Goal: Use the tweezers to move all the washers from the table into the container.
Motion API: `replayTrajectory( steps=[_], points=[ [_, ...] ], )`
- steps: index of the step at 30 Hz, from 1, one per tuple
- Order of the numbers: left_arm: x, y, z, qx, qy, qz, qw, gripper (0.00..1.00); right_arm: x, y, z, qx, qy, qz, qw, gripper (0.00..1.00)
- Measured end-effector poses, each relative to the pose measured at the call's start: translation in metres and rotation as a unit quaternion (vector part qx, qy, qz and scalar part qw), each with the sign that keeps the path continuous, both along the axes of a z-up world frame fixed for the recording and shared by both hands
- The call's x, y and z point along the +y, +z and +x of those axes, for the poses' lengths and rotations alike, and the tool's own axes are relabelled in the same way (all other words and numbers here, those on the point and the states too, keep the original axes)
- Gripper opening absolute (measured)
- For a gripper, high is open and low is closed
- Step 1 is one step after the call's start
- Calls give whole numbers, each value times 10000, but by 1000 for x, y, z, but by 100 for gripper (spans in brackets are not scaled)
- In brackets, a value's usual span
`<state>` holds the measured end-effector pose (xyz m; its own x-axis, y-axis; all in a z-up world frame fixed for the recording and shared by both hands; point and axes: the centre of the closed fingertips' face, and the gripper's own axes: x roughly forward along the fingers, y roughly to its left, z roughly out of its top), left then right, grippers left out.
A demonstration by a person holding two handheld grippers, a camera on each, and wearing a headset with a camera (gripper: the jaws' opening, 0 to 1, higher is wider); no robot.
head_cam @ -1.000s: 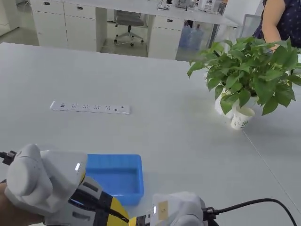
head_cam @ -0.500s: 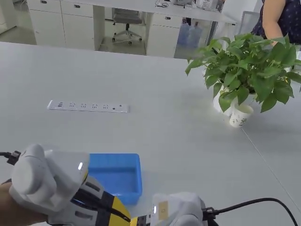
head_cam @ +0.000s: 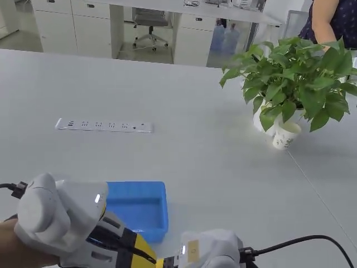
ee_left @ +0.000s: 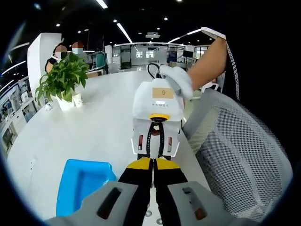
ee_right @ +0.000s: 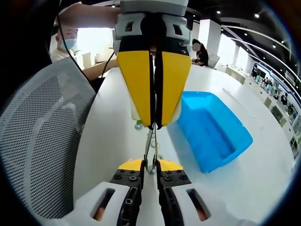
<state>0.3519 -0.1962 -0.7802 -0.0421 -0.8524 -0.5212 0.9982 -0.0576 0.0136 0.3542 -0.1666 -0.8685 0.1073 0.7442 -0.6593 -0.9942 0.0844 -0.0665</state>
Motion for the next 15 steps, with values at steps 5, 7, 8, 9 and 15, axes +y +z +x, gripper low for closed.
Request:
replayTrajectory(
  steps=[5, 7, 8, 9, 15],
  points=[
    [1, 0, 2, 7, 11, 1, 10000, 3, 0, 0, 0, 3, 5, 4, 10000, 12],
    [1, 0, 2, 30, 18, -13, 10000, 3, 0, 0, 0, 18, 2, 10, 10000, 12],
    [1, 0, 2, 43, 26, -20, 10000, 3, 0, 0, 0, 22, -1, 13, 10000, 12],
    [1, 0, 2, 54, 23, -26, 10000, 3, 0, 0, 0, 33, -5, 17, 10000, 12],
    [0, 0, 2, 80, 11, -34, 10000, 3, 0, 0, 0, 55, 8, 32, 10000, 12]
  ],
)
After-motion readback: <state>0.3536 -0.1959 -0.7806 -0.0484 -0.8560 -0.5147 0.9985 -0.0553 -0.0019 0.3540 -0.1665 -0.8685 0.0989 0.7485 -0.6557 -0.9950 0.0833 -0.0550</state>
